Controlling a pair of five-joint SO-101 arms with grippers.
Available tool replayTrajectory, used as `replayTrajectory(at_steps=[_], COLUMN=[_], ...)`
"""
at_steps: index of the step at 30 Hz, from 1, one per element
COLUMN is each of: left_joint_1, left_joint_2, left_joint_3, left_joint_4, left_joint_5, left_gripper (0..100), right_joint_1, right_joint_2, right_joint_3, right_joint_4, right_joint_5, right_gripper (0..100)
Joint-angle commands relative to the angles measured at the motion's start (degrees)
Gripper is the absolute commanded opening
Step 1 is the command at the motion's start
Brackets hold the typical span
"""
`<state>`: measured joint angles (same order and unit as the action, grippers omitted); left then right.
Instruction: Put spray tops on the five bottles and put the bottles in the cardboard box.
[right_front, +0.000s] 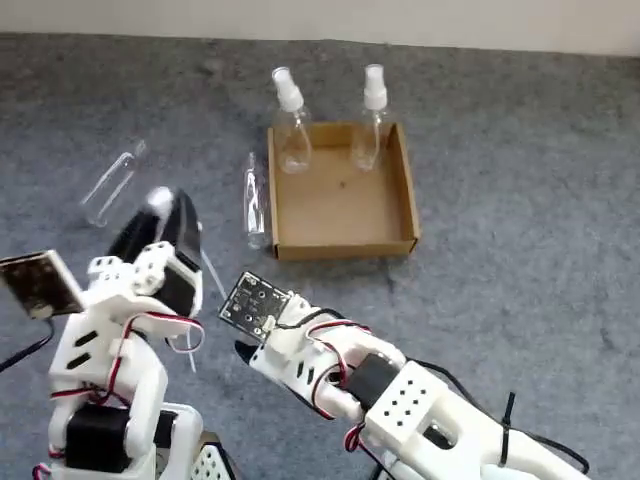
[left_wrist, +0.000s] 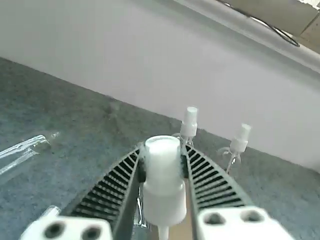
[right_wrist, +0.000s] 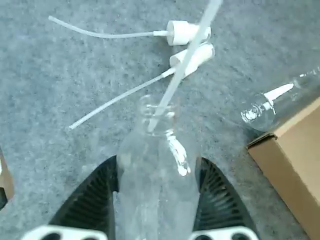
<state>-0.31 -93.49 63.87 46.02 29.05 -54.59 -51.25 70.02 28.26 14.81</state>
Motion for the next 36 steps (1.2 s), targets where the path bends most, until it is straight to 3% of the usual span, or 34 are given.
replayTrajectory(at_steps=[1,17,22,31,36], left_joint_1=[1.98,1.98,1.98,2.68,7.6], left_joint_2=[0.04,-0.4,-0.13,0.04,0.13], left_joint_3=[0.48,3.82,3.82,3.82,3.82], left_joint_4=[-1.49,-1.23,-1.23,-1.23,-1.23], left_joint_5=[-1.23,-1.67,-1.67,-1.93,-8.09], left_gripper=[1,1,1,1,1], right_joint_1=[-0.57,3.12,3.3,3.74,3.82], right_joint_2=[-1.71,-1.8,-1.8,-1.8,-1.8], right_joint_3=[-0.57,-4.35,-4.0,-3.47,-3.56], right_joint_4=[-1.27,-1.54,-12.79,-19.03,-18.86], right_joint_5=[-0.7,-1.14,-11.96,-12.84,-12.75], right_gripper=[0.4,0.4,0.4,0.4,0.4])
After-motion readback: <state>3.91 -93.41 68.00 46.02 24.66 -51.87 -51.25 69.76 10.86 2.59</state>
